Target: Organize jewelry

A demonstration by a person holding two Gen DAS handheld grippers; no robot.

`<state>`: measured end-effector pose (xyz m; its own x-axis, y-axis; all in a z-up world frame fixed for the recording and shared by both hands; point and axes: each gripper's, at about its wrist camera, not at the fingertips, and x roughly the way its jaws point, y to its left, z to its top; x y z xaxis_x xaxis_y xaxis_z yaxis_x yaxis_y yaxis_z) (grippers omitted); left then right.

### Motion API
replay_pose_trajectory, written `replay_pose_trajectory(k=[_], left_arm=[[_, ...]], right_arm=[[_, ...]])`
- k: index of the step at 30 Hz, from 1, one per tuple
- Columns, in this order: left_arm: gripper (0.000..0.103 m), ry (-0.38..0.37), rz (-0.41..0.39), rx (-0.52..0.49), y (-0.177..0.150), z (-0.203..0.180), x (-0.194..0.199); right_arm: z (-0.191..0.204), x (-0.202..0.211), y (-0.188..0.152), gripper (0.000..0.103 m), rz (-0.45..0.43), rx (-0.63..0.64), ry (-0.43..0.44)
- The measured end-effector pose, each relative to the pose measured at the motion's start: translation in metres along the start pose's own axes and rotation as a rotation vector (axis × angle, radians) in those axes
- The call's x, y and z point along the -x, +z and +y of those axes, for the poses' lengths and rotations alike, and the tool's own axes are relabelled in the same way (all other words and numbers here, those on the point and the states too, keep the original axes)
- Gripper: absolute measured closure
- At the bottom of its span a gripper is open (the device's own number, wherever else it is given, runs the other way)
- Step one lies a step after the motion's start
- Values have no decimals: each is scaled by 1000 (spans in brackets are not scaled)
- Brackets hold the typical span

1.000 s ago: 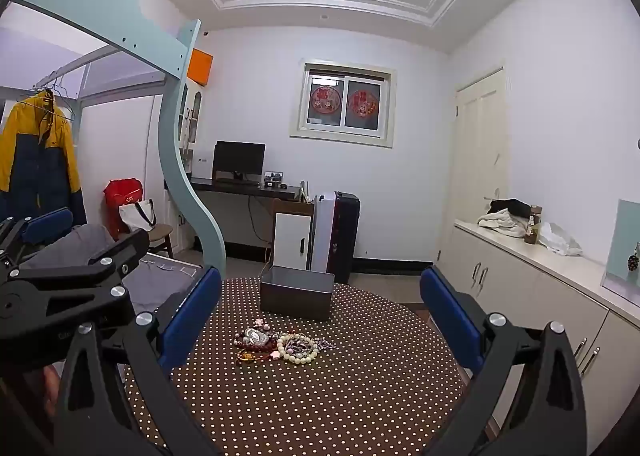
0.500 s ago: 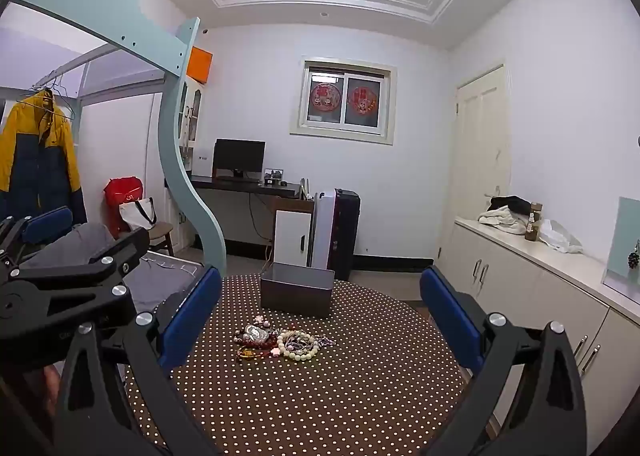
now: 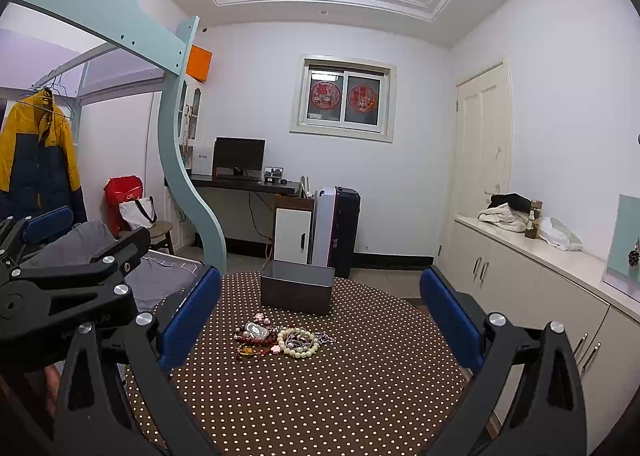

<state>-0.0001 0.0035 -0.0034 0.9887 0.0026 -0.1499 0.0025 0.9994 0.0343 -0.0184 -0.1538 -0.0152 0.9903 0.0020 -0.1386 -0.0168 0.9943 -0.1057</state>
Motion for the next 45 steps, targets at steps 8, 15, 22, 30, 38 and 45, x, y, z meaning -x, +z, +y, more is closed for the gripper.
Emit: replay_pose_trajectory(k=[8, 15, 22, 30, 38, 45], left_arm=[[6, 1, 1, -1, -2, 1, 0], [6, 14, -3, -11, -16, 8, 1], [6, 16, -3, -13, -16, 8, 1], [6, 24, -2, -17, -10, 9, 1], [6, 29, -1, -20, -6, 6, 0], [6, 32, 7, -18, -6, 7, -2]], right_arm=[[-1, -1, -4, 7, 3, -3, 1], [2, 0, -5, 7, 9, -3, 1], [1, 0, -2, 7, 11, -5, 2], [1, 1, -3, 7, 13, -6, 2], [1, -1, 0, 7, 14, -6, 3], [1, -5, -1, 7, 26, -11, 3]])
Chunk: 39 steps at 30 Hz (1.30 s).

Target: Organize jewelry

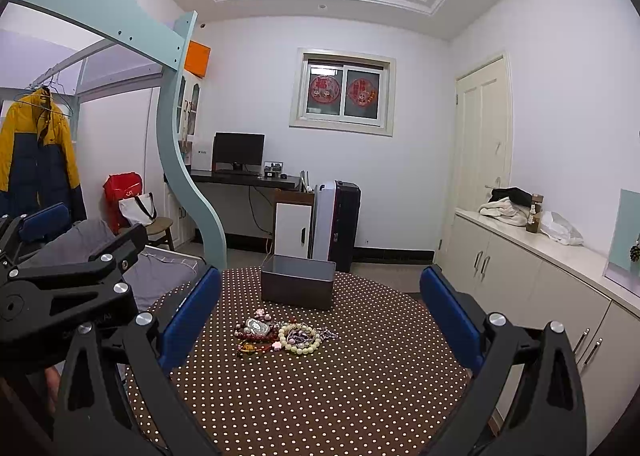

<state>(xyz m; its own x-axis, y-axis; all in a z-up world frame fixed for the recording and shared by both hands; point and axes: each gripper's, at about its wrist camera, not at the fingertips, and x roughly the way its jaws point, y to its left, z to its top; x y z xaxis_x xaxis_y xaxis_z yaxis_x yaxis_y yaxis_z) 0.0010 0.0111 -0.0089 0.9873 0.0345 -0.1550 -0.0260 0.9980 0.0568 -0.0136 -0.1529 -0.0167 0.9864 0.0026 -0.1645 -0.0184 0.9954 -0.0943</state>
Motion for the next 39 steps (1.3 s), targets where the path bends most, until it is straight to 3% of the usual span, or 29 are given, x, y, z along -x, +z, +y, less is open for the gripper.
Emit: replay_pose_trajectory(k=[12, 39], left_arm=[[6, 6, 24, -1, -3, -4, -15], [6, 37, 206, -85, -35, -33, -98]], right_arm=[[2, -9, 1, 7, -4, 11, -27], [-26, -79, -31, 7, 167, -71, 29]])
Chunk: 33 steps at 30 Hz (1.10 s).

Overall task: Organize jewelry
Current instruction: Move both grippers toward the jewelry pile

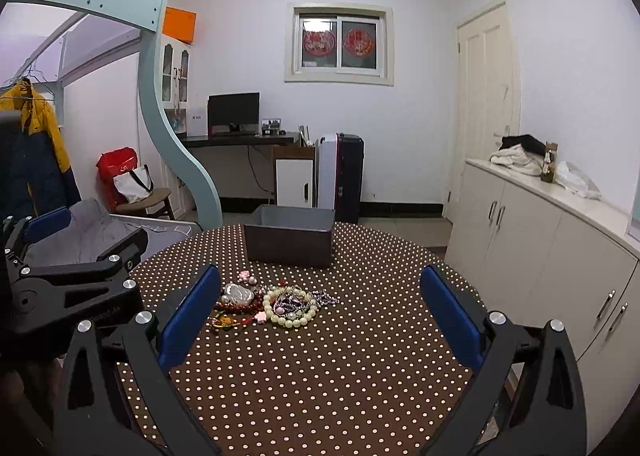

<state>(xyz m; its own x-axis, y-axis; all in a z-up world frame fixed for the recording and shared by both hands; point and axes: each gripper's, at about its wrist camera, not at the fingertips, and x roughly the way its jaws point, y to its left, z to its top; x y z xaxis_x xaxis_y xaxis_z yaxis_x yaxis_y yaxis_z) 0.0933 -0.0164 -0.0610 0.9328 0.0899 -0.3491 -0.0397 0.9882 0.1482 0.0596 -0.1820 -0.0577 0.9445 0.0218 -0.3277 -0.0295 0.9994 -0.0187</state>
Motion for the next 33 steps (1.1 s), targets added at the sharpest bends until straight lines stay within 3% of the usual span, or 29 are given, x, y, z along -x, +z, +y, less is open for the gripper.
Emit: replay_pose_trajectory(k=[5, 16, 20, 22, 26, 28, 31, 33], left_arm=[[6, -57, 38, 10, -6, 6, -22], [6, -258, 338, 116, -37, 26, -102], [7, -304, 378, 77, -43, 13, -119], [14, -321, 386, 39, -43, 2, -125], [25, -426, 425, -24, -38, -29, -138], [37, -444, 435, -46, -35, -43, -142], [53, -467, 461, -77, -32, -63, -151], [57, -472, 474, -98, -31, -75, -156]], right_arm=[[-10, -14, -4, 7, 36, -16, 2], [-38, -56, -20, 7, 176, -81, 107], [-42, -70, -22, 8, 218, -99, 164], [-44, -77, -22, 12, 240, -108, 204], [-49, -85, -20, 25, 267, -100, 228], [-52, -88, -21, 33, 277, -96, 233], [-59, -92, -24, 35, 295, -98, 217], [-63, -94, -26, 38, 302, -100, 219]])
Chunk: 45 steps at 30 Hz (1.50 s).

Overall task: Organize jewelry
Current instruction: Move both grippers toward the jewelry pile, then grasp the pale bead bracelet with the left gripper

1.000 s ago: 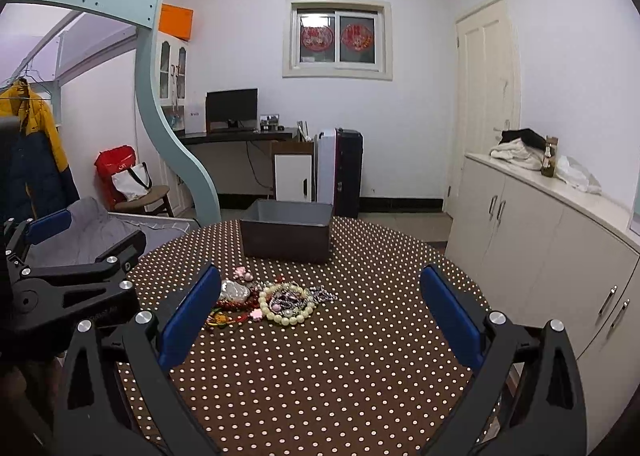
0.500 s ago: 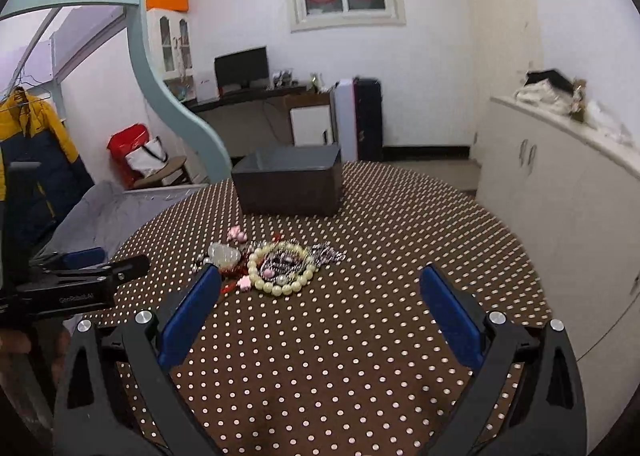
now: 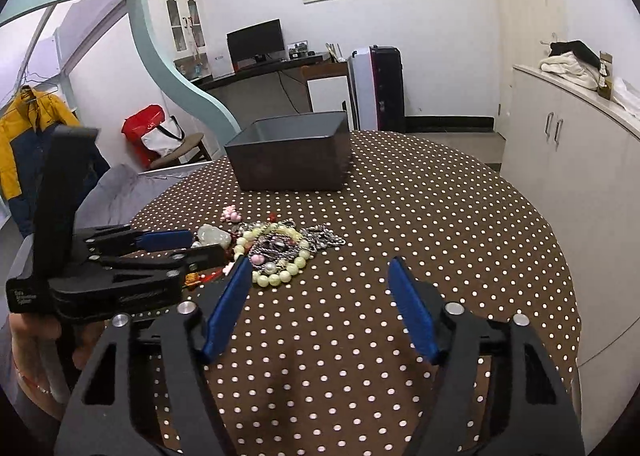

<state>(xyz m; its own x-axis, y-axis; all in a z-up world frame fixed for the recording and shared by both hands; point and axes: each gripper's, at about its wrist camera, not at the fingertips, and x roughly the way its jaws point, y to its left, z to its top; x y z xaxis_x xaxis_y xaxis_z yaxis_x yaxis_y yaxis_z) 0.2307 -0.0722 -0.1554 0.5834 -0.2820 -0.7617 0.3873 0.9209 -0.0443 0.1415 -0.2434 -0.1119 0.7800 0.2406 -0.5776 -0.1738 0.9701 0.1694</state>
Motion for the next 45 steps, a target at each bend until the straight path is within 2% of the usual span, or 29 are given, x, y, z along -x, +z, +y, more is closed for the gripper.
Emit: replay_pose_trajectory(k=[1, 2, 4, 12, 14, 16, 18, 21, 23, 26, 32, 36, 41, 45], left_arm=[[62, 0, 13, -4, 3, -3, -5], [63, -10, 22, -2, 5, -5, -9], [64, -26, 33, 7, 10, -6, -16], [67, 18, 63, -33, 26, -22, -34], [71, 13, 67, -19, 28, -19, -38], [81, 33, 66, -23, 29, -17, -41], [86, 37, 57, -40, 25, -18, -38], [90, 15, 49, -35, 22, -18, -35], [94, -6, 23, -16, 21, -15, -27], [93, -75, -19, 22, 22, -5, -8], [94, -131, -68, 53, 21, 7, 19], [94, -215, -124, 78, 16, 15, 47], [93, -270, -187, 104, 11, 32, 79], [93, -260, -216, 119, 3, 45, 94]], right_arm=[[-1, -1, -1, 39, 4, 1, 1], [-2, -2, -1, 39, 7, 2, 4], [-4, -4, -1, 39, 10, 3, 7], [-9, -10, 1, 39, 29, -10, 35], [-11, -11, 1, 39, 31, -15, 44], [-11, -11, 1, 39, 34, -20, 52], [-13, -12, 1, 39, 38, -27, 61], [-16, -13, 2, 39, 40, -40, 67], [-17, -12, 2, 39, 39, -39, 63], [-18, -11, 1, 39, 41, -37, 56], [-12, -12, 1, 39, 50, -15, 36], [-5, -16, -1, 39, 65, 6, 31], [5, -21, 1, 39, 81, 27, 37], [18, -24, 3, 39, 92, 64, 44]])
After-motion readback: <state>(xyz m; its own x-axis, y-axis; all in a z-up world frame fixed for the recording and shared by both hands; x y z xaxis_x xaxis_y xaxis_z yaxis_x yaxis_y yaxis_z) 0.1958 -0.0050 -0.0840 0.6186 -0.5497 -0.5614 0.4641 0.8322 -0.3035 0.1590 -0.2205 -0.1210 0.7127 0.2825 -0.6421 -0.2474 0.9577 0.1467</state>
